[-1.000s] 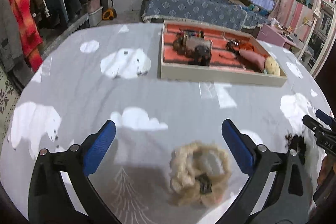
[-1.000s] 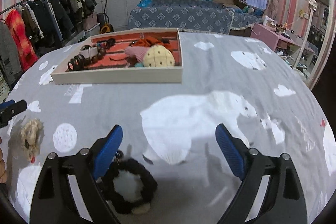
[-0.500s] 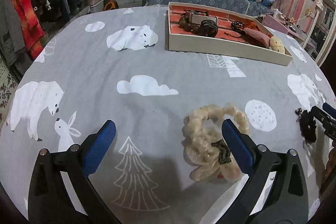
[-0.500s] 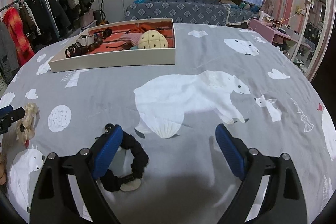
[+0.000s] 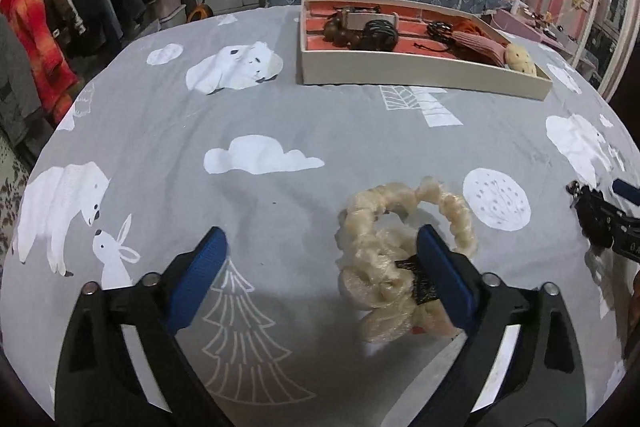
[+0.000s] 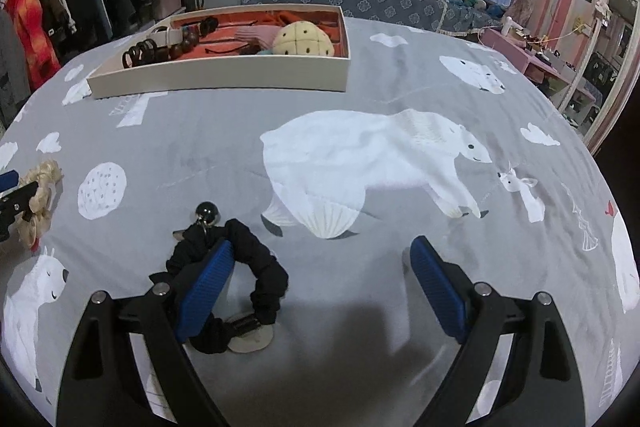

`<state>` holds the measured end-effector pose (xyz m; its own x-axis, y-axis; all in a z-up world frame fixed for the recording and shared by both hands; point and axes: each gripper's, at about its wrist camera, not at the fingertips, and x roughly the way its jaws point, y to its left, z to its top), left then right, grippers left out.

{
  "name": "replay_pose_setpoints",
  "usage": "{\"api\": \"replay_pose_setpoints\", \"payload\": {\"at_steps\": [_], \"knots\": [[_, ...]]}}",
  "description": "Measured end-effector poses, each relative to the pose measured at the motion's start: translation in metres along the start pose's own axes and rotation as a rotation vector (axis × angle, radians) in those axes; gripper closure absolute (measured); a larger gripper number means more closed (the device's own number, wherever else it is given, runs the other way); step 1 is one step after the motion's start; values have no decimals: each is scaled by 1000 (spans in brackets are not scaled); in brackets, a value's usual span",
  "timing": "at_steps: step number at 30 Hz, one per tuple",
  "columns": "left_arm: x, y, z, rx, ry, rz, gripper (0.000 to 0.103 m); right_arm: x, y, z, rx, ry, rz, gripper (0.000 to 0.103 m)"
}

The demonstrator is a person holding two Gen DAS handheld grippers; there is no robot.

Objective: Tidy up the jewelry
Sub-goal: 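Grasp the cream scrunchie with left tool while right tool grasps the black beaded hair tie, then lower the cream scrunchie into the tray with left tool while right tool lowers the hair tie, both opening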

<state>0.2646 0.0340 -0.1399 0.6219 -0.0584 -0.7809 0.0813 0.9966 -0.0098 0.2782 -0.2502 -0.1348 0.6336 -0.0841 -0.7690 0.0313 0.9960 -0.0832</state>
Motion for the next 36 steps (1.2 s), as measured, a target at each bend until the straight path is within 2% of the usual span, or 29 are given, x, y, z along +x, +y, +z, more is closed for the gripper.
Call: {"api": "replay_pose_setpoints", "payload": {"at_steps": [1,4,6,8,10,12,14,16,19,25,29,36], "knots": [[1,-2,0,9,1,-1,19,0,1,0,-4,2,-1,17],[-1,-6,-1,28,-10,-7,30,-1,4,-1,-20,-2,24,34],[-1,-9,-1,39,-12,-14,39,-2,7,-1,-30,-4,32,42],[-1,-11,-1,49,-13,-18,60,-3,9,-1,-40,-7,46,57],[1,-14,-2,58,-4,-19,72,-4,12,-1,-51,-9,62,67],[1,-18,-2,76,-5,-10,77,-4,14,-1,-61,-10,70,75],[0,-21,-3,89,-9,-9,87,-4,15,0,-67,-9,79,80],[0,-21,-2,89,-10,-8,92,-4,14,2,-61,-5,98,85],[0,-18,-1,76,-7,-19,93,-2,11,6,-45,2,119,91],[2,-14,5,50,0,-36,94,-8,4,17,-36,-20,132,93],[-1,-14,17,42,-18,-52,94,-20,-2,36,-44,-86,125,93],[-16,-18,73,38,-129,-57,95,-37,2,92,-45,-227,122,93]]}}
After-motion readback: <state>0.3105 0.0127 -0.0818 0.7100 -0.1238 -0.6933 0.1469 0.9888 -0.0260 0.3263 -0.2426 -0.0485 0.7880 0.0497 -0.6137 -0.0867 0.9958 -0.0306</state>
